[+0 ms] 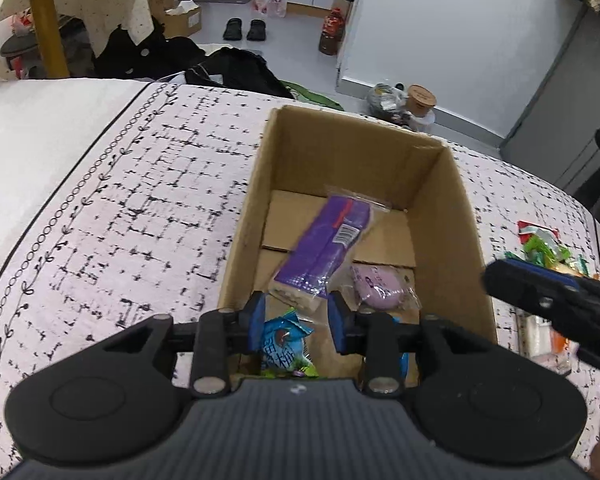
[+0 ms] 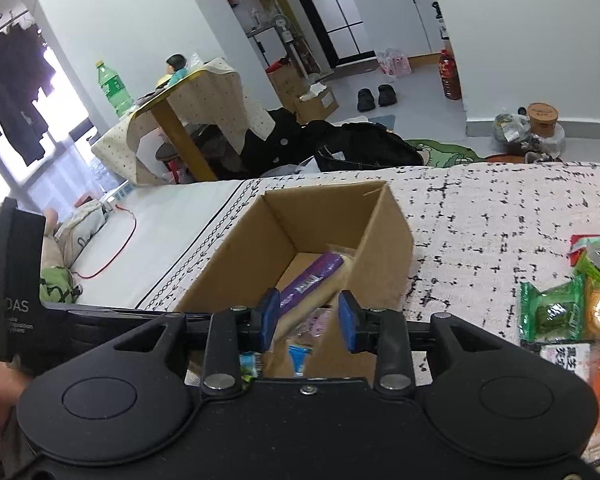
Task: Organize snacks
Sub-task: 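Carry both blue packets into the cardboard box and open both grippers, then withdraw both open grippers from the box toward the remaining snacks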
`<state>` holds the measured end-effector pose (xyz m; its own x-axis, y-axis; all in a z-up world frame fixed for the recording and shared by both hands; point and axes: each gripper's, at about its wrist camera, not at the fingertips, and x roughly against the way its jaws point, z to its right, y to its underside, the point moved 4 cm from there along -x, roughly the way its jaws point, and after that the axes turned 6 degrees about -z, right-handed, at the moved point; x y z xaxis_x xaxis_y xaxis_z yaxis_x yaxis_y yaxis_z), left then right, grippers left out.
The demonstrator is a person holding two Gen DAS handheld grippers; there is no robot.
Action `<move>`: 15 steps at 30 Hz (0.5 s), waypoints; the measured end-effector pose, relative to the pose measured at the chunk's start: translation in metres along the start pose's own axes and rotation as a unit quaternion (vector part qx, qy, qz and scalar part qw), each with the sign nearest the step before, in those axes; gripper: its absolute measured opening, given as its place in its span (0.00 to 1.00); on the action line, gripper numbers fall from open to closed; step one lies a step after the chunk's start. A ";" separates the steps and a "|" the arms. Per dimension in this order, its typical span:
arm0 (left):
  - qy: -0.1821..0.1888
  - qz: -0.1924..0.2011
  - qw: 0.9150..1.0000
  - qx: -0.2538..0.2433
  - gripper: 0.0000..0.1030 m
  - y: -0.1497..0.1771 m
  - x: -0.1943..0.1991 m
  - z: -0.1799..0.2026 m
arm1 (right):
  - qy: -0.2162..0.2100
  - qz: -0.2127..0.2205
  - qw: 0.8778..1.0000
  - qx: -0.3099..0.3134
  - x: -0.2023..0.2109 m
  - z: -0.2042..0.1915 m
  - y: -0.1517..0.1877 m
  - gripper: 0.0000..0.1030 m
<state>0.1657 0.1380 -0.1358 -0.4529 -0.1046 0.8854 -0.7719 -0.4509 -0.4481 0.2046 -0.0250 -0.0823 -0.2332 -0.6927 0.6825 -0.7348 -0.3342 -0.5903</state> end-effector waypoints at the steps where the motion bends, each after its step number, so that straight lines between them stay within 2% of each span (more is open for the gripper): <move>1: -0.004 -0.001 1.000 0.001 0.34 0.000 -0.001 -0.002 | 0.002 0.001 1.000 -0.001 0.001 0.002 0.001 0.32; 3: -0.005 -0.011 1.000 0.021 0.38 -0.001 -0.001 -0.007 | 0.008 0.003 1.000 -0.002 0.005 0.006 0.001 0.37; 5: 0.010 -0.011 0.999 0.039 0.44 -0.002 0.003 -0.009 | 0.015 0.008 1.000 -0.004 0.010 0.010 0.003 0.44; 7: 0.006 -0.008 0.999 0.033 0.55 -0.002 0.007 -0.002 | 0.022 0.016 1.000 -0.008 0.015 0.014 0.004 0.49; 13: 0.022 -0.002 0.999 0.027 0.66 0.002 0.018 0.018 | 0.050 0.029 0.998 -0.018 0.026 0.027 0.008 0.60; 15: 0.026 0.004 0.999 0.019 0.69 0.004 0.022 0.027 | 0.054 0.032 0.998 -0.020 0.029 0.031 0.010 0.68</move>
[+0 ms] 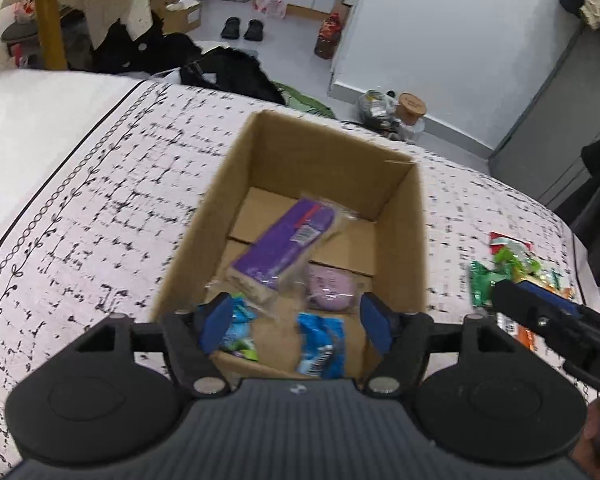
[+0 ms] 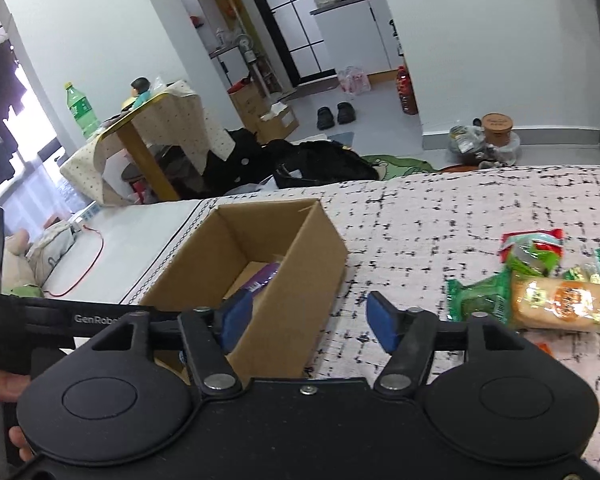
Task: Organize snacks
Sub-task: 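Withdraw both open grippers from the box toward the remaining snacks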
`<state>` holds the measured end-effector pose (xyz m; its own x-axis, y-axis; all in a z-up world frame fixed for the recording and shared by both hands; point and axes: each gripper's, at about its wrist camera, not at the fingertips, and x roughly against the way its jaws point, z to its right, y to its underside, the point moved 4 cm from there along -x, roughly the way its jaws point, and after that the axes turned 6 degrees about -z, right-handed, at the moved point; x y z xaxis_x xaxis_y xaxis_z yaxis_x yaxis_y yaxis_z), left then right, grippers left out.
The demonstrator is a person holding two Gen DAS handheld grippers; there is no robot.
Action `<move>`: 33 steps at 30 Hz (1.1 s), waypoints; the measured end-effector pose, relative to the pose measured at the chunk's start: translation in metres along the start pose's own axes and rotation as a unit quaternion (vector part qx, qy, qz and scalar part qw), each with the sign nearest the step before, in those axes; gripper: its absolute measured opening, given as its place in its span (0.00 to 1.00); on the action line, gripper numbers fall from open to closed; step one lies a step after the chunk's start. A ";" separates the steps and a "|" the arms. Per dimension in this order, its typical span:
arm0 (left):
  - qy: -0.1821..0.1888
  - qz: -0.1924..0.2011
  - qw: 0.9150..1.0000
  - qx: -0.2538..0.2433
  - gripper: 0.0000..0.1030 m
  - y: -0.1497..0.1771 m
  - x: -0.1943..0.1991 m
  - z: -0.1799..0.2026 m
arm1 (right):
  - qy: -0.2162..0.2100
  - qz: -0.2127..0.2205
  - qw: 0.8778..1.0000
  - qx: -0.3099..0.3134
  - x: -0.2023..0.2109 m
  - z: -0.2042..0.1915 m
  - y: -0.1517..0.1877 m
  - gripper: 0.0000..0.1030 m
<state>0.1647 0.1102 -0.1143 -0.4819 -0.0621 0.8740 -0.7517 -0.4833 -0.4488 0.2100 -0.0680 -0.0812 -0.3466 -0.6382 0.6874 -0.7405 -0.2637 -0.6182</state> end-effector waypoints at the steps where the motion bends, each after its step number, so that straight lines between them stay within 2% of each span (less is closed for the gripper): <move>1: 0.001 0.002 1.000 -0.003 0.71 0.001 0.002 0.004 | 0.002 0.003 1.000 -0.002 0.002 0.002 0.001 0.70; 3: 0.004 0.006 1.000 -0.006 0.73 0.002 0.004 0.011 | 0.008 0.009 1.000 -0.005 0.007 0.006 0.002 0.77; 8: 0.013 0.013 1.000 -0.010 0.76 0.005 0.008 0.027 | 0.020 0.019 0.999 -0.022 0.018 0.023 0.006 0.85; 14: 0.029 0.022 0.999 -0.014 0.87 0.009 0.012 0.047 | 0.043 0.034 0.997 -0.047 0.035 0.047 0.013 1.00; 16: 0.032 0.028 0.999 -0.016 0.94 0.010 0.013 0.055 | 0.051 0.042 0.996 -0.052 0.042 0.054 0.016 1.00; 21: 0.058 0.033 0.998 -0.023 1.00 0.013 0.014 0.078 | 0.065 0.051 0.995 -0.055 0.055 0.069 0.023 1.00; 33: 0.077 0.030 0.995 -0.054 1.00 0.025 0.005 0.121 | 0.105 0.060 0.990 -0.072 0.073 0.102 0.039 1.00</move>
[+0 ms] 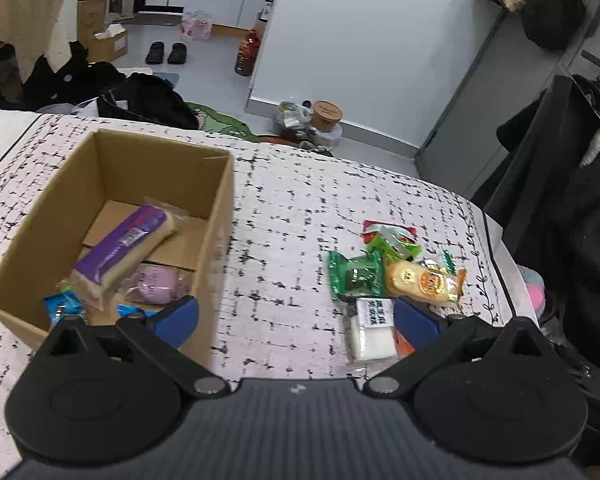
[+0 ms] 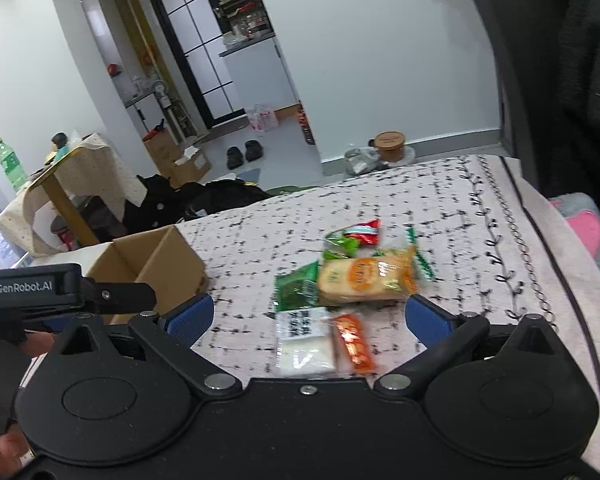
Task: Organize snacks
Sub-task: 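Withdraw both open grippers from the box toward the remaining snacks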
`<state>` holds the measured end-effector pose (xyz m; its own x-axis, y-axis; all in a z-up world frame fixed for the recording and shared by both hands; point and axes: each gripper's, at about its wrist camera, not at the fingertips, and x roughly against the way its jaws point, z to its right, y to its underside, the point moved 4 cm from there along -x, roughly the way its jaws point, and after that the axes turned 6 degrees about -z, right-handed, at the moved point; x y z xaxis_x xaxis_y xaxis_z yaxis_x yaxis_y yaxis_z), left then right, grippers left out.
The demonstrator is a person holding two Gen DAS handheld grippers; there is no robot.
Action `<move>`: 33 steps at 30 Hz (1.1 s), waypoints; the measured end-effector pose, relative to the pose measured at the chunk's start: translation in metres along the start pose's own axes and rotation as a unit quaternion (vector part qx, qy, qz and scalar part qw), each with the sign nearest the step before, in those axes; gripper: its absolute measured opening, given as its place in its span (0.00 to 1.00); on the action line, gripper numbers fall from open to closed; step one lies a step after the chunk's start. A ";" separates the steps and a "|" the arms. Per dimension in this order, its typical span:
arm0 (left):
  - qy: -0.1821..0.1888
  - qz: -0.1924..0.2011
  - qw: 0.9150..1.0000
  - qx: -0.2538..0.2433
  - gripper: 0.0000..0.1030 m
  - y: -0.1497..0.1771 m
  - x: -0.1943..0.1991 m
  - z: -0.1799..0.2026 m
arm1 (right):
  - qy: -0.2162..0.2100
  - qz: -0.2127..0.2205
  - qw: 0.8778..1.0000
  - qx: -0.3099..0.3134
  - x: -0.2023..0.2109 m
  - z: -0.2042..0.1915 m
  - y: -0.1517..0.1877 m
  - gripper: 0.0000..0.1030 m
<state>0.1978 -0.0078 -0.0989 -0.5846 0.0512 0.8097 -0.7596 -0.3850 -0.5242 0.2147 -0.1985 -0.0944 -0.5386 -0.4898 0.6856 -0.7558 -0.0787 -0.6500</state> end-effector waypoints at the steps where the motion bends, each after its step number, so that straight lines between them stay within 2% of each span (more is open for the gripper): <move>1: 0.003 0.001 1.000 -0.003 1.00 0.001 0.000 0.002 | 0.003 0.001 1.000 -0.003 0.001 0.004 0.000 1.00; 9: 0.015 -0.004 1.000 -0.021 1.00 0.005 -0.012 0.027 | 0.028 -0.003 1.000 -0.014 -0.001 0.031 0.008 1.00; 22: 0.041 -0.016 0.999 -0.021 0.99 0.001 -0.054 0.048 | 0.024 -0.011 0.999 -0.041 -0.010 0.060 0.005 0.99; 33: 0.044 -0.009 0.999 -0.030 0.96 -0.016 -0.086 0.048 | 0.011 -0.021 0.997 -0.073 -0.048 0.067 -0.005 0.87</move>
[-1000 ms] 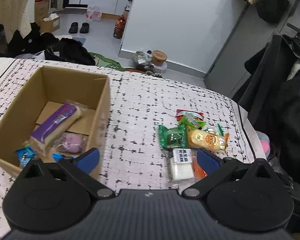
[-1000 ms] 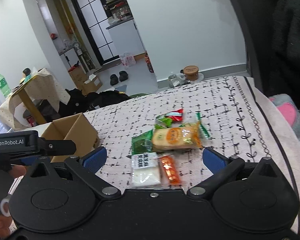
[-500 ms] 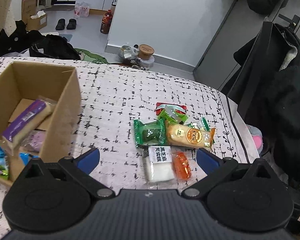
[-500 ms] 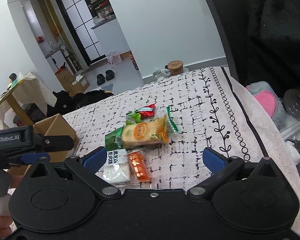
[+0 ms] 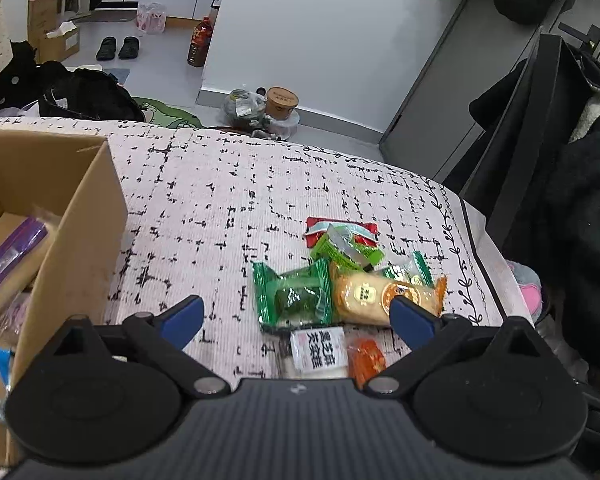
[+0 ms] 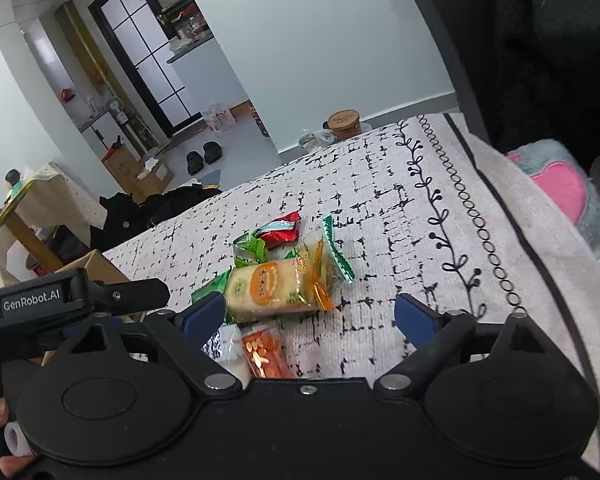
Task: Organize snacks
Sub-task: 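Withdraw both open grippers from the box toward the remaining snacks, then move the open left gripper down toward the green wrapped snack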
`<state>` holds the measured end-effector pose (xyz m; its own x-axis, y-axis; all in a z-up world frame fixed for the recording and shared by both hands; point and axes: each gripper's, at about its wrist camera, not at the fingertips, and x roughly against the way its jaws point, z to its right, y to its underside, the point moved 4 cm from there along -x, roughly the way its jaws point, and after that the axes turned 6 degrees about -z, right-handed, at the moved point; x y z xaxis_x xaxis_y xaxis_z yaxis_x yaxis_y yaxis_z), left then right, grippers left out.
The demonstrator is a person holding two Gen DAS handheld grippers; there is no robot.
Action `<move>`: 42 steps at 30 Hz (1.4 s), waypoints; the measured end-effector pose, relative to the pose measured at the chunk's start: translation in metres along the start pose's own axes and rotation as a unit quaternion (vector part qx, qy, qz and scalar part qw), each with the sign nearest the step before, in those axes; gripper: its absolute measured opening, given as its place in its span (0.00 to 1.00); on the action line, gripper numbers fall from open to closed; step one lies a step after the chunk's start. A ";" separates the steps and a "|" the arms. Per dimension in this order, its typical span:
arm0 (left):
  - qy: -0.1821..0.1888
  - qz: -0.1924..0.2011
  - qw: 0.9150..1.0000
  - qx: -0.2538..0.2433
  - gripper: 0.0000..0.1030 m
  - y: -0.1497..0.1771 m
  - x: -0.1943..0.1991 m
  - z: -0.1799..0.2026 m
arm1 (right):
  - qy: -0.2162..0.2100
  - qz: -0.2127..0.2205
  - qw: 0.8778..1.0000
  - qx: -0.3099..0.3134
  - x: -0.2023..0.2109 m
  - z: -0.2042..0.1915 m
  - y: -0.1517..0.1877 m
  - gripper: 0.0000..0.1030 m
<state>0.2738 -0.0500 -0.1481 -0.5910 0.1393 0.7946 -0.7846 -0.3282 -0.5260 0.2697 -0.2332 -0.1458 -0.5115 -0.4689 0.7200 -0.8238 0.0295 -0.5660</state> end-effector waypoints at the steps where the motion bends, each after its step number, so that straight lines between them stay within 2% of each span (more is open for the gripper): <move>1: -0.002 0.002 1.000 -0.001 0.96 -0.001 -0.002 -0.001 | -0.003 0.000 1.000 -0.003 -0.003 0.000 -0.001 0.86; 11: -0.014 -0.010 1.000 0.000 0.89 -0.002 -0.017 -0.011 | -0.021 -0.008 0.999 -0.050 -0.033 -0.001 -0.007 0.83; 17: -0.021 -0.003 1.000 -0.003 0.89 -0.002 -0.016 -0.013 | -0.012 -0.017 0.998 -0.063 -0.048 -0.003 -0.005 0.78; 23: -0.029 0.001 1.000 0.003 0.89 -0.004 -0.016 -0.015 | -0.019 -0.017 0.998 -0.060 -0.052 -0.003 -0.005 0.48; 25: -0.030 0.002 1.000 0.002 0.89 -0.005 -0.017 -0.015 | -0.031 -0.020 0.997 -0.065 -0.051 -0.002 -0.005 0.44; 27: -0.032 0.003 0.999 0.001 0.89 -0.005 -0.018 -0.014 | -0.044 -0.020 0.997 -0.065 -0.047 0.000 -0.005 0.34; 30: -0.033 0.003 0.999 0.000 0.89 -0.006 -0.021 -0.012 | -0.061 -0.013 0.996 -0.066 -0.038 0.002 -0.005 0.25; 34: -0.032 0.004 0.999 0.002 0.89 -0.008 -0.025 -0.010 | -0.076 -0.002 0.996 -0.053 -0.022 0.000 -0.005 0.22; 42: -0.034 0.002 0.999 0.002 0.89 -0.009 -0.038 -0.004 | -0.074 0.023 0.995 -0.058 0.009 0.018 -0.010 0.21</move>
<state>0.3023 -0.0489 -0.1750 -0.5805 0.0740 0.8109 -0.7810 -0.3323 -0.5287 0.2783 -0.2537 -0.1410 -0.5152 -0.5886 0.6230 -0.8275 0.1524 -0.5404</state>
